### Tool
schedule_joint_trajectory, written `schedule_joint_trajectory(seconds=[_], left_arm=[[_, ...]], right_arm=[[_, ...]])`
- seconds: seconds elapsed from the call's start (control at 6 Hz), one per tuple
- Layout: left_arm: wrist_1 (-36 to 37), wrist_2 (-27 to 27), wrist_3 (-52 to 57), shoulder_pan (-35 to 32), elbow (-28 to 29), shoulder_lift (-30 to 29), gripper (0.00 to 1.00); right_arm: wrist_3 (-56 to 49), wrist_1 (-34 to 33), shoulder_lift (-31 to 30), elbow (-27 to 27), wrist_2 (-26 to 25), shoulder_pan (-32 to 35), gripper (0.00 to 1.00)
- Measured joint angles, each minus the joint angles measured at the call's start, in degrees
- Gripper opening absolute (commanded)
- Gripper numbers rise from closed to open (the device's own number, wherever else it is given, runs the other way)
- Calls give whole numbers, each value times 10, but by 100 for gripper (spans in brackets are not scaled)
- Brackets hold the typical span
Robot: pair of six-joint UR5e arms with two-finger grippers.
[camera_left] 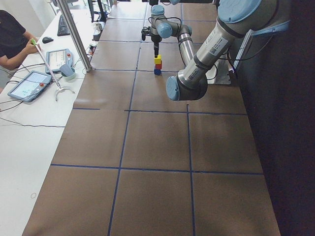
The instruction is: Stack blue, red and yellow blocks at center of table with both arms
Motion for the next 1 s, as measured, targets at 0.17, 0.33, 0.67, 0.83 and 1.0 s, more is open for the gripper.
schedule_joint_trajectory(seconds=[0.17,0.33,0.67,0.83,1.0], left_arm=[[-2,-2,53,-20,-67,76,100],[-7,-3,142,-48,-115,160,100],[-52,-77,346,-159,-146,329,100],[-80,-137,451,-236,-141,391,100],[-89,-179,563,-312,-119,427,100]], right_arm=[[-21,-3,-2,-9,27,36,100],[-75,-5,-17,-21,43,74,100],[-246,-6,-96,-37,57,157,100],[-316,-6,-131,-51,59,187,100],[-359,-7,-158,-64,61,211,100]])
